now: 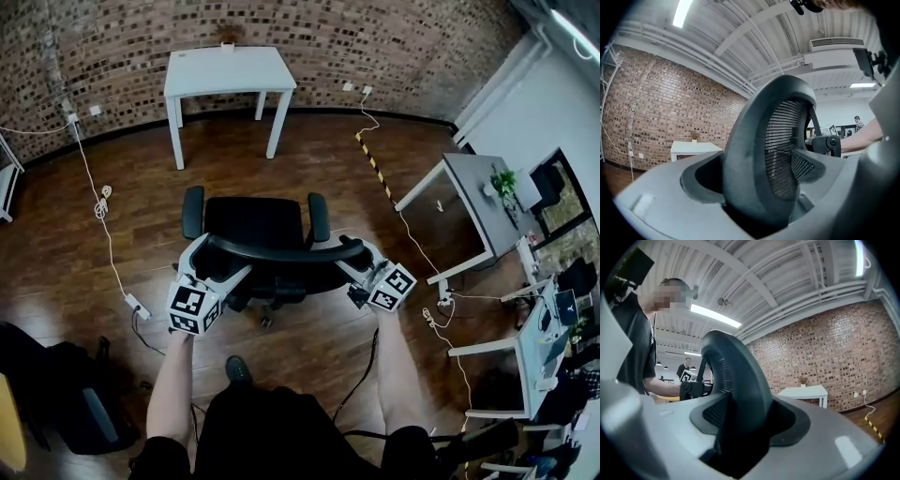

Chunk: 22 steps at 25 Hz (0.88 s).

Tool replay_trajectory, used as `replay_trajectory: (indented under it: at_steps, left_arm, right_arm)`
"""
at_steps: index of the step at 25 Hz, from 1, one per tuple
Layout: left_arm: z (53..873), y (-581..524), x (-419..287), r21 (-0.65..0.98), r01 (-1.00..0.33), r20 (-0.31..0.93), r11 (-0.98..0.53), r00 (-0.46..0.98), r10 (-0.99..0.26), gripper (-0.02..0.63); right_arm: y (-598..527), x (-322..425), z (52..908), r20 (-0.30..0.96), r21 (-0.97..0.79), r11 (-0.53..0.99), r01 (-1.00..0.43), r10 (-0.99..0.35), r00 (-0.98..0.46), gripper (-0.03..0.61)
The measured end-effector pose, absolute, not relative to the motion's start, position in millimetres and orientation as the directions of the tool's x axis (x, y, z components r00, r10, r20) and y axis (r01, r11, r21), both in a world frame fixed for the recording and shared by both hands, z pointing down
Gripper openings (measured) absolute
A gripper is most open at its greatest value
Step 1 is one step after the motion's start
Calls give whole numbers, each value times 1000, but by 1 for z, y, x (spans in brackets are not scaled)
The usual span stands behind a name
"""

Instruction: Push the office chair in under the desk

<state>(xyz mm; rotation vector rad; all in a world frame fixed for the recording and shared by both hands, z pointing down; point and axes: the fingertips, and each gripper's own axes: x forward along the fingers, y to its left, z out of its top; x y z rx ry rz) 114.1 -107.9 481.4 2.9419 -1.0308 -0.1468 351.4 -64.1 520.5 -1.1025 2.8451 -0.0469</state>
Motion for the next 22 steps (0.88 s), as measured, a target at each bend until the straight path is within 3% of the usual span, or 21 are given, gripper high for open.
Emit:
replay_trajectory:
  at_steps: [8,15,22]
  left_arm:
    - [521,-139,142,75,-652,-102,-754,748,-656,540]
    - [495,-201,225,91,-672,-94,-735,729,-678,540]
    - [509,-293,258,103,-741,-66,-663,660,-748,535]
  right_arm:
    - [-115,387,561,-67,-58,787,-615,-618,-784,239]
    - [-195,466,534,-70,-74,828,-556,-561,-825,241]
    - [-296,495,540,-60,-74,860,-505,-510,-858,241]
